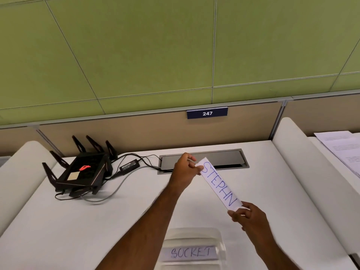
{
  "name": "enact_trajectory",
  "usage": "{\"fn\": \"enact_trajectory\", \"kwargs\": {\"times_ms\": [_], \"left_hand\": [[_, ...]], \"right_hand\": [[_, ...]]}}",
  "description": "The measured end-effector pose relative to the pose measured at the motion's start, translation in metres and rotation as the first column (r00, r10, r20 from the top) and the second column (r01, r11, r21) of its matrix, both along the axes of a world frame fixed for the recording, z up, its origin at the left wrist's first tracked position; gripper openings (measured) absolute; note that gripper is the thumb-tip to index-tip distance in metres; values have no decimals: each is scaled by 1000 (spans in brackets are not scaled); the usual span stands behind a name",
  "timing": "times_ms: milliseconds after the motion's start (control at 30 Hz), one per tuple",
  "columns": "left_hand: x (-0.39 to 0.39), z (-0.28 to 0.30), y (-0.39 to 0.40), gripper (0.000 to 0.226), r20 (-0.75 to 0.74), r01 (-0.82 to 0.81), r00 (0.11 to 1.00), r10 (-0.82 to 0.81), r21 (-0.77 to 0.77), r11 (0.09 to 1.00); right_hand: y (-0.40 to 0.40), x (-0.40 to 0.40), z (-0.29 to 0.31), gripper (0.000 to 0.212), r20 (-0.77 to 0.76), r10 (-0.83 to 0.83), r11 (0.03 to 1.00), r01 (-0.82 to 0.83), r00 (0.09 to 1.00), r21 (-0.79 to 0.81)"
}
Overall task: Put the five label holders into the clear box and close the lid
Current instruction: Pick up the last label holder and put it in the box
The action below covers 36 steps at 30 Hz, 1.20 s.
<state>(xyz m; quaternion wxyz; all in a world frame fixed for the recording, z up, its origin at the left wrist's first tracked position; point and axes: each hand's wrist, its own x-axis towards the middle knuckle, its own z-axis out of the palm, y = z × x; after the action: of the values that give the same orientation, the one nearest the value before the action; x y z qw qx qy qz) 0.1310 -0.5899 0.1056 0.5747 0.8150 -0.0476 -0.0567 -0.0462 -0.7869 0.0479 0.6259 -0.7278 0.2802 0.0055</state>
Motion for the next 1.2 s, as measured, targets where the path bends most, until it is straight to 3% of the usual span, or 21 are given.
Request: {"fn": "enact_trajectory", "kwargs": {"times_ms": [200, 433, 833, 967, 1200], "left_hand": [[-23, -6, 47, 35, -44, 33, 998, -36, -67, 997], [-51, -10, 100, 34, -72, 37, 997, -39, -35, 999], [-99, -42, 152, 50, -167, 23, 986, -21, 14, 1000], [-114, -51, 161, 63, -181, 69, 982, -57, 57, 996], [-135, -61, 169, 59, -128, 63, 991, -49, 105, 992]], "right_hand": [[14, -3, 4, 47, 7, 91, 996, -91, 996, 1], [34, -3, 17, 52, 31, 147, 985, -149, 989, 89], [54, -9, 13, 61, 24, 281, 959, -282, 959, 14], [55, -12, 7, 59, 21, 297, 955, -296, 955, -28], [52, -20, -4, 48, 31, 290, 955, -288, 956, -68]]}}
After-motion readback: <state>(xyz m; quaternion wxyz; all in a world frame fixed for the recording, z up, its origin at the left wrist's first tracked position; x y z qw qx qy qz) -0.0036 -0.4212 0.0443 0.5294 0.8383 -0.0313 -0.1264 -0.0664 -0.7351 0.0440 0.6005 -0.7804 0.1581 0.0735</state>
